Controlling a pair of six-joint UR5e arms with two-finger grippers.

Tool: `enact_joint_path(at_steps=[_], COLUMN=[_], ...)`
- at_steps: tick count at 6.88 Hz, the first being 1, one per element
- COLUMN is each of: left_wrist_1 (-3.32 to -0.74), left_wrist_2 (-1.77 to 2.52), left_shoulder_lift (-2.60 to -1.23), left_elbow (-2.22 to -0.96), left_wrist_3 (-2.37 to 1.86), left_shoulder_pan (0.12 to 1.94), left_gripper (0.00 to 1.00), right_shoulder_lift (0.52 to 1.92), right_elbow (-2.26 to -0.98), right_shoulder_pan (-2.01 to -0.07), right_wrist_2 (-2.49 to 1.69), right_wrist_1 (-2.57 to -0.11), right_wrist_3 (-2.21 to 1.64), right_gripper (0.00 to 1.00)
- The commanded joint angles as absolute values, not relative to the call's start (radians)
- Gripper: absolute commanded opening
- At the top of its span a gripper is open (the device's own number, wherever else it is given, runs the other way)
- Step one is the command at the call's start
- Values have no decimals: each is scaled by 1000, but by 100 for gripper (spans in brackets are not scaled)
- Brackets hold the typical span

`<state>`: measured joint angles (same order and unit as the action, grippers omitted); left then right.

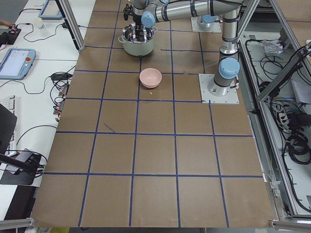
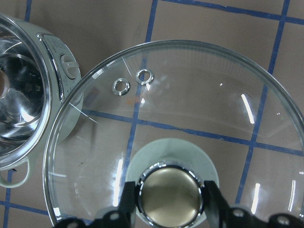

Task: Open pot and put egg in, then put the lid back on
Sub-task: 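Release the egg and raise the left gripper while the right gripper lifts the lid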

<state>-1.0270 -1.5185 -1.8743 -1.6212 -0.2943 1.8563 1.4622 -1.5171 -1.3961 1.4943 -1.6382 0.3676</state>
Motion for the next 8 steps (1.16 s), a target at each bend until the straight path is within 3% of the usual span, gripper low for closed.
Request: enact_joint_path(at_steps=[1, 5, 7, 8], left_wrist_1=[-1093, -1497, -1732, -1753], left_wrist_2=[-1528, -1615, -1659, -1661], left_shoulder_lift=[-1795, -1539, -1519, -1516], left_elbow=[-1602, -1592, -1467, -1465], left_wrist_3=[-247, -49, -32, -26], left_shoulder_pan=[1810, 1680, 1651, 1637], left_gripper=[100, 100, 100, 100], right_shoulder_lift=[1470, 1413, 1314, 1264], right_elbow=[-1519, -1508, -1477, -1479], right_shoulder_pan=[-1414, -1718, -1802, -1836], right_wrist_2=[1499, 1479, 1457, 1456], right_wrist_1=[-1640, -1774, -1920, -2009], right_wrist_3=[320, -56, -130, -147], right_gripper=[29, 27, 27, 27])
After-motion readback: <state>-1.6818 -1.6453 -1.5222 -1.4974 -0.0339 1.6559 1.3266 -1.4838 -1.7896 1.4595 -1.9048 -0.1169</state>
